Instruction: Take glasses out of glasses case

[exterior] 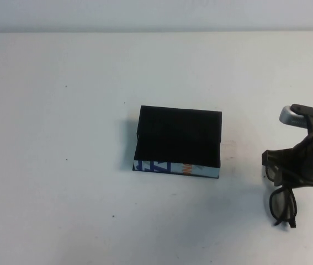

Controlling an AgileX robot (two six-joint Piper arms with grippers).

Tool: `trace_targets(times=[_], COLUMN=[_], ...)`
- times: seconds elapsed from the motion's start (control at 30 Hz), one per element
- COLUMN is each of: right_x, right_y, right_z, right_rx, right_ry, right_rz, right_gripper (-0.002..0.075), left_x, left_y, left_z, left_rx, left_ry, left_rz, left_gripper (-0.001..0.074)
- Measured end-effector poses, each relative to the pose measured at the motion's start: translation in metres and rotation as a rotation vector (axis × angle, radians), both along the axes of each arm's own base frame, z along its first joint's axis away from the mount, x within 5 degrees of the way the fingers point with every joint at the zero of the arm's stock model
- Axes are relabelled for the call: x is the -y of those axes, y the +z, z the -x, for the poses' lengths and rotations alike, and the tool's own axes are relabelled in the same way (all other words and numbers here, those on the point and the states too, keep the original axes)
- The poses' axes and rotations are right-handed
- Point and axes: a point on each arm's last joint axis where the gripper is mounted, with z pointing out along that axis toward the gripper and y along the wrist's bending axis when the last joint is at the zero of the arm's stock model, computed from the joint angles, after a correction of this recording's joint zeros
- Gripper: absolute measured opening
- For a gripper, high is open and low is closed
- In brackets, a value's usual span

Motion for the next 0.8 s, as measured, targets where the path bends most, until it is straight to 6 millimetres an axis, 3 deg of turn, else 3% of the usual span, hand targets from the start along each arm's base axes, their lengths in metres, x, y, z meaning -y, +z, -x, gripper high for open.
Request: trace_targets(times=[0.17, 0.3, 0.37, 0.47, 0.67, 0.8], right_x=[0.001, 0.001, 0.004, 0.011, 0.029, 0.040], right_y=[0.004, 0.010, 0.021, 0.056, 0.113, 0.132], right_z=[-0.005, -0.002, 0.003, 0.022, 0.091, 0.140], right_rx=[0.025, 0.002, 0.013, 0.145, 0.502, 0.649], right_ry=[0.023, 0.044, 0.065, 0.106, 0.137, 0.127], right_rz=[0.021, 0.032, 0.049, 0.067, 0.061, 0.041], right_gripper=[0.0329, 0.0348, 0.0323, 0.0256, 0.0047, -0.0005], left_x=[0.000, 0.000, 0.000, 0.000, 0.000, 0.000], left_y=[0.000, 0.000, 0.000, 0.000, 0.000, 0.000], left_z=[0.000, 0.000, 0.000, 0.000, 0.000, 0.000], left_rx=[0.000, 0.000, 0.000, 0.000, 0.000, 0.000], left_ry=[0.000, 0.000, 0.000, 0.000, 0.000, 0.000], left_rz=[0.000, 0.000, 0.000, 0.000, 0.000, 0.000], left_gripper=[-0.0005, -0.0005, -0.0005, -0.0005, -0.0005, -0.0005])
